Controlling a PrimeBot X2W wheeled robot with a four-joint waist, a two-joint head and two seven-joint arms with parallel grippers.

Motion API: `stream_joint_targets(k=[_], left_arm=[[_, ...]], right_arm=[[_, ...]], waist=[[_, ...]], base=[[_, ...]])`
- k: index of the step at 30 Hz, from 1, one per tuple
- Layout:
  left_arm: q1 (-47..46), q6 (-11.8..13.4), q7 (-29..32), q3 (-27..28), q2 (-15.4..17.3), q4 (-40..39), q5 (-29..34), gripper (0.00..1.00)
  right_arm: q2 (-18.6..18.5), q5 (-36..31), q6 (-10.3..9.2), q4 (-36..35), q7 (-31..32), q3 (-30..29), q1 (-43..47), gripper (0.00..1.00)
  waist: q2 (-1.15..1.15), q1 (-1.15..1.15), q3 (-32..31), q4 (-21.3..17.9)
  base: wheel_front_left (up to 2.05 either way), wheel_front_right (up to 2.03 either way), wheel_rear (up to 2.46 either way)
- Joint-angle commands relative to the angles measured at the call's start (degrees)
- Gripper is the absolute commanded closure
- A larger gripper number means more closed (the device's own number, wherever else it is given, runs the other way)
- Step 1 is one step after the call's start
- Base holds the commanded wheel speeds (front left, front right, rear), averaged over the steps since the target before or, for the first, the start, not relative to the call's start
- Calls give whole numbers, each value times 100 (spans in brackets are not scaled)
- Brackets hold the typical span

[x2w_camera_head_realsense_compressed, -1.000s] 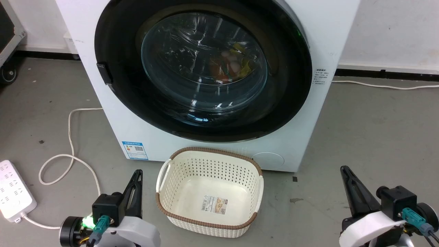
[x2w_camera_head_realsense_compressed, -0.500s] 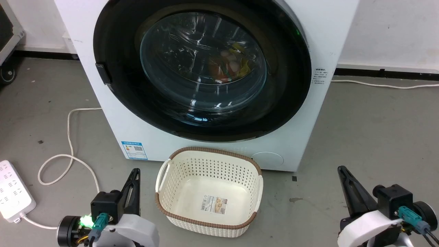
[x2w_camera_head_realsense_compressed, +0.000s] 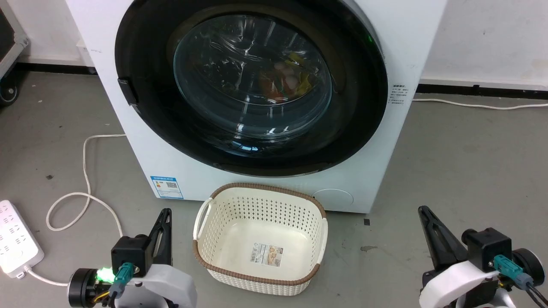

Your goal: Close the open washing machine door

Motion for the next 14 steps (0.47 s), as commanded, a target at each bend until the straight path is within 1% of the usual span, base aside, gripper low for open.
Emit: stream_joint_targets(k=[1, 14], left_arm=[[76, 29, 22, 33, -8, -42, 40, 100], [80, 65, 98, 49, -12, -97, 58, 100]], right_arm=[[22, -46, -4, -56, 26, 18, 101, 100], [24, -73, -4, -117, 103, 50, 108, 100]], waist=[[0, 0, 0, -1], [0, 0, 5, -8]], base=[[0, 0, 0], [0, 0, 0]])
